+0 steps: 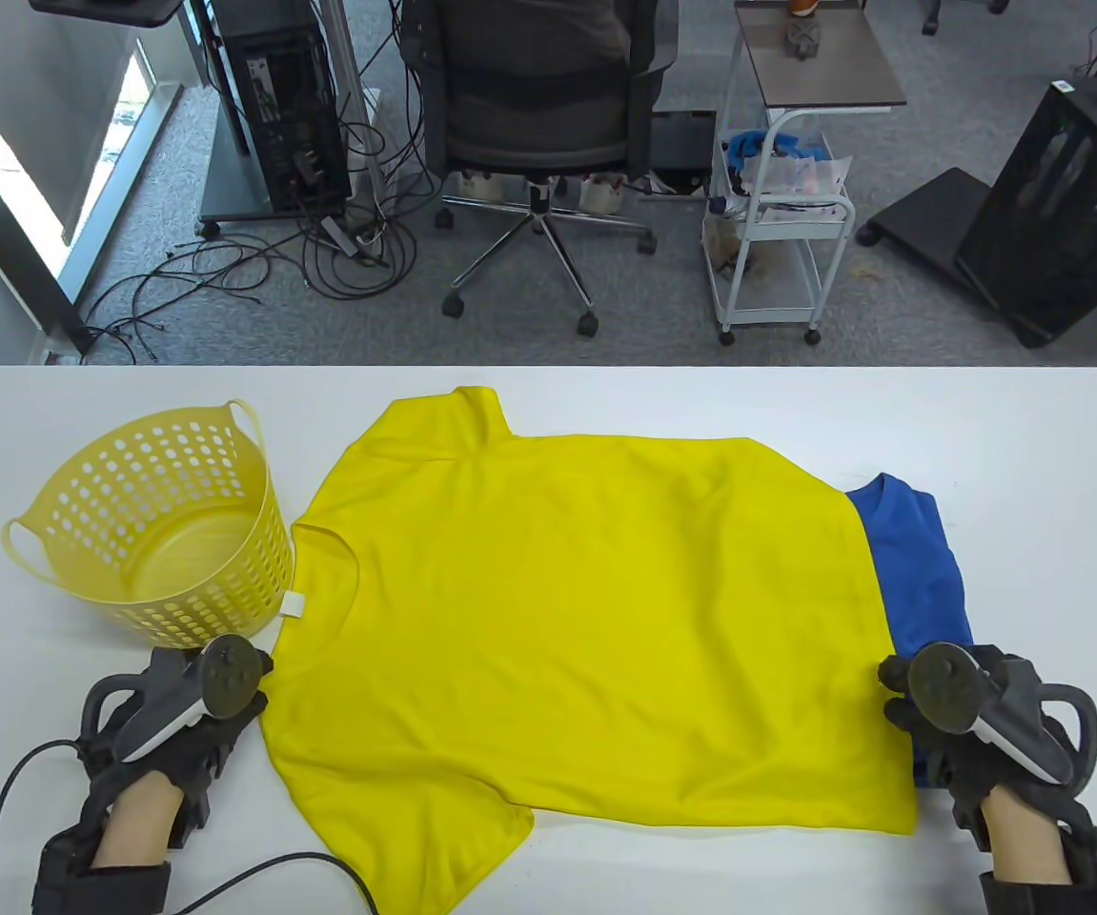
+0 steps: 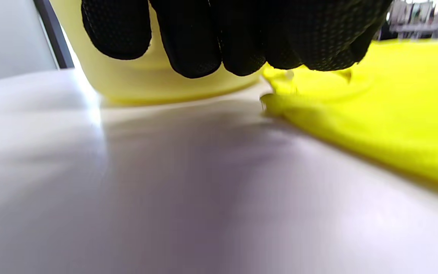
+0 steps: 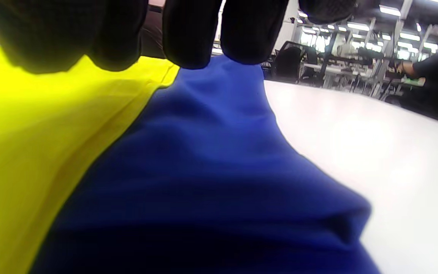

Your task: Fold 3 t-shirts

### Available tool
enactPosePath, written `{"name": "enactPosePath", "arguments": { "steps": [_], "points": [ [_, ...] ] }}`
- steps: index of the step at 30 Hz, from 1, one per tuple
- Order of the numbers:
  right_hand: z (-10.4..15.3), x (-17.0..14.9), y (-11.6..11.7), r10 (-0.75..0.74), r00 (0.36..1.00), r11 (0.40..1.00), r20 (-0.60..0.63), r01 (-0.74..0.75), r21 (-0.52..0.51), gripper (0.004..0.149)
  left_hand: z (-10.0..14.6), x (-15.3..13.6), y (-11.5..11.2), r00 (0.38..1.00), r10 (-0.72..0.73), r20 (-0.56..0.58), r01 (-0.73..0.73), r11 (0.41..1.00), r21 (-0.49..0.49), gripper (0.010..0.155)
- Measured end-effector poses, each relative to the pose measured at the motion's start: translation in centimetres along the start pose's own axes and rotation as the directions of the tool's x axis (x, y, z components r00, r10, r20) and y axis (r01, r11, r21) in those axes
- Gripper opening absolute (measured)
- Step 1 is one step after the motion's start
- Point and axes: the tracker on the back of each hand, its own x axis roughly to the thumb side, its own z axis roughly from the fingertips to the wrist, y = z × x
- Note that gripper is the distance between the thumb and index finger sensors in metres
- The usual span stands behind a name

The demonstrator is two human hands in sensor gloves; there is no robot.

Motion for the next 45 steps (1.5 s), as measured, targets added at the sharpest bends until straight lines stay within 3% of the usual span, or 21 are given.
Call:
{"name": "enactPosePath", "arguments": {
  "steps": [3, 9, 11, 14, 19, 22, 27, 36, 41, 45],
  "points": [
    [-0.3, 0.8, 0.9, 0.099, 0.995, 0.995, -0.005, -0.099, 0.03, 0.055, -0.2, 0.0, -0.6, 1.0, -0.028, -0.01, 0.027, 0.999, -0.039, 0.053],
    [-1.0, 2.2, 3.1, 0.183, 0.983, 0.979, -0.01, -0.181, 0.096, 0.049, -0.5, 0.5, -1.5, 0.999, -0.008, -0.036, 0.002, 0.988, -0.157, 0.056],
    [-1.1, 2.5, 3.0, 0.221, 0.975, 0.969, -0.013, -0.218, 0.113, 0.049, -0.4, 0.8, -1.6, 0.999, 0.002, -0.032, -0.006, 0.992, -0.128, 0.055],
    [-1.1, 2.0, 3.1, 0.165, 0.986, 0.975, -0.021, -0.16, 0.157, 0.054, -0.4, 1.1, -1.8, 0.998, -0.041, -0.041, 0.036, 0.992, -0.118, 0.058],
    [-0.9, 1.8, 3.4, 0.155, 0.987, 0.985, -0.032, -0.151, 0.086, 0.054, -0.7, 1.5, -2.2, 0.998, -0.058, -0.038, 0.053, 0.992, -0.118, 0.065],
    [-0.8, 2.0, 3.4, 0.177, 0.984, 0.983, -0.024, -0.175, 0.057, 0.053, -0.8, 1.6, -2.1, 0.998, -0.048, -0.036, 0.043, 0.991, -0.126, 0.061],
    [-1.0, 0.5, 3.6, 0.062, 0.997, 0.987, -0.054, -0.054, 0.153, 0.053, -0.9, 1.0, -2.0, 0.999, -0.002, -0.04, -0.002, 0.993, -0.122, 0.053],
    [-1.4, 0.8, 4.3, 0.101, 0.989, 0.992, -0.111, -0.091, 0.089, 0.038, -1.2, 0.9, -2.1, 0.996, -0.008, -0.094, 0.005, 0.999, -0.038, 0.045],
    [-1.3, 1.4, 4.9, 0.149, 0.987, 0.986, -0.066, -0.143, 0.086, 0.036, -1.0, 0.9, -2.4, 0.997, -0.014, -0.079, 0.014, 1.0, -0.01, 0.041],
    [-1.0, 1.2, 4.9, 0.149, 0.988, 0.984, -0.041, -0.144, 0.107, 0.037, -1.0, 1.0, -2.6, 0.996, -0.035, -0.081, 0.031, 0.998, -0.051, 0.041]
  ]
}}
